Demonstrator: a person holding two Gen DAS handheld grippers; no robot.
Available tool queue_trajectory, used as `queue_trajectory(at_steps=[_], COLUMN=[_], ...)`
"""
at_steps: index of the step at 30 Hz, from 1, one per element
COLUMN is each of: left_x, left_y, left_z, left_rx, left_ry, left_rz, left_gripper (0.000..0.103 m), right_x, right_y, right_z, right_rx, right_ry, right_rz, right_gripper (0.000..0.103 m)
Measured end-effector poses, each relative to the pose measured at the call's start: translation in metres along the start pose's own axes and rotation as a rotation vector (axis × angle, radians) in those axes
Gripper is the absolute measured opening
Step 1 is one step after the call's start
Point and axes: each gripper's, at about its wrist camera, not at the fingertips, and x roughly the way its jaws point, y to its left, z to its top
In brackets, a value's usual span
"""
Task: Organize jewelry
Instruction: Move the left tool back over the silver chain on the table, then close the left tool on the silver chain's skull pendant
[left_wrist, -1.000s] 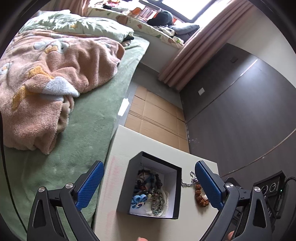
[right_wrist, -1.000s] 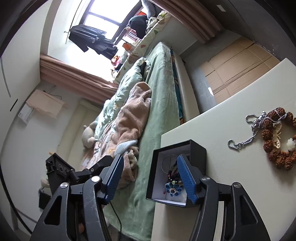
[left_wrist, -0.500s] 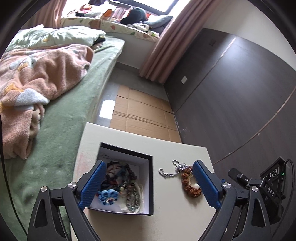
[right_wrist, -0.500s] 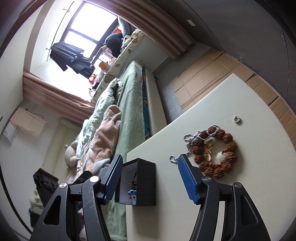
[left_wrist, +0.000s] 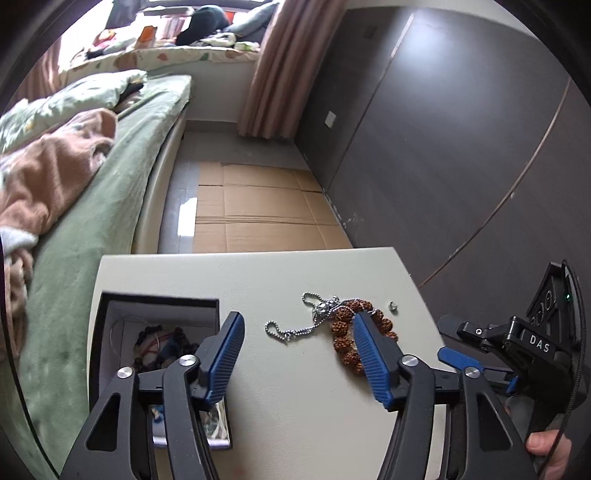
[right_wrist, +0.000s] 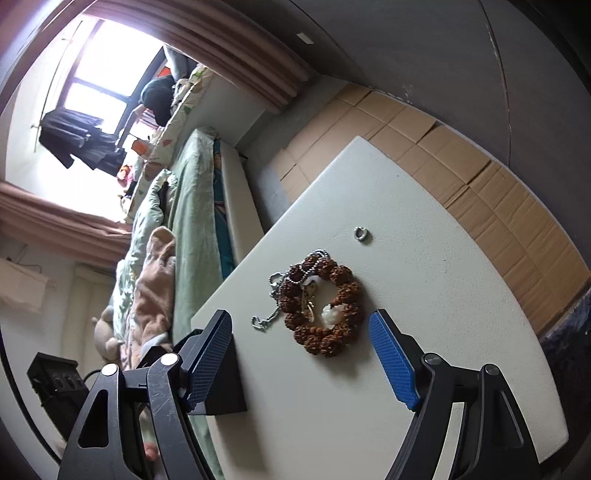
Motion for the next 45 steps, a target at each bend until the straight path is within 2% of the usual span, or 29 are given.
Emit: queue_trajectory(at_steps=[6,10,14,16,19,23,33,38,39,41,42,45], left_x=[0.036,0.06,0.086,0.098,0.112,0.122,0.137,0.139,0.139,0.138,0.138,0.136], left_y=[-0.008,-0.019,-0.021,-0.022,-0.023,-0.03,-0.04,-0.051,-0.051,-0.048,-0.047,-0.049], left_z=[0.009,0.01,0.014,0.015,0.014,0.012,0.012,0.007,0.007,0.007,0.007,0.004], left_rx=[0.06,0.105,0.097,0.088,0.071,0.089,0.105,0.199,0.202,0.191,0.178,0.202], left_ry=[0.083,0.138,0.194,0.221,0.249,0.26,0.252,0.239,0.233,0.226,0.242,0.236], left_rz=[0.025,0.031,0.032,0.042,0.039,0.051,0.062,0.082,0.079,0.045,0.026,0.041], left_gripper=[0.052,0.047,0.043,0.037,0.036,0.036,0.036,0.037,0.036,0.02,0.02,0.02], right_x=[0.012,0.013,0.005,0.001,0.003,0.007,0.007,0.005,0.006,0.005,0.007,0.013], right_y=[-0.016,-0.023,-0.031,-0.034,-0.037,-0.038,-0.041,-0.043,-0.041,-0.038,-0.036,-0.031], right_z=[0.007,0.014,0.023,0.027,0.031,0.036,0.04,0.04,0.04,0.04,0.04,0.038], right_rx=[0.037,0.076,0.124,0.141,0.163,0.191,0.209,0.206,0.203,0.194,0.189,0.172], right_ry=[0.053,0.052,0.023,0.004,0.002,0.016,0.005,0.003,0.003,-0.002,-0.001,0.019], right_rz=[-0.029,-0.032,-0.003,-0.015,-0.023,0.019,0.006,-0.017,-0.016,-0.016,-0.019,-0.02], right_gripper=[0.077,0.077,0.077,0.077,0.077,0.077,0.077,0.077,0.077,0.077,0.077,0.077])
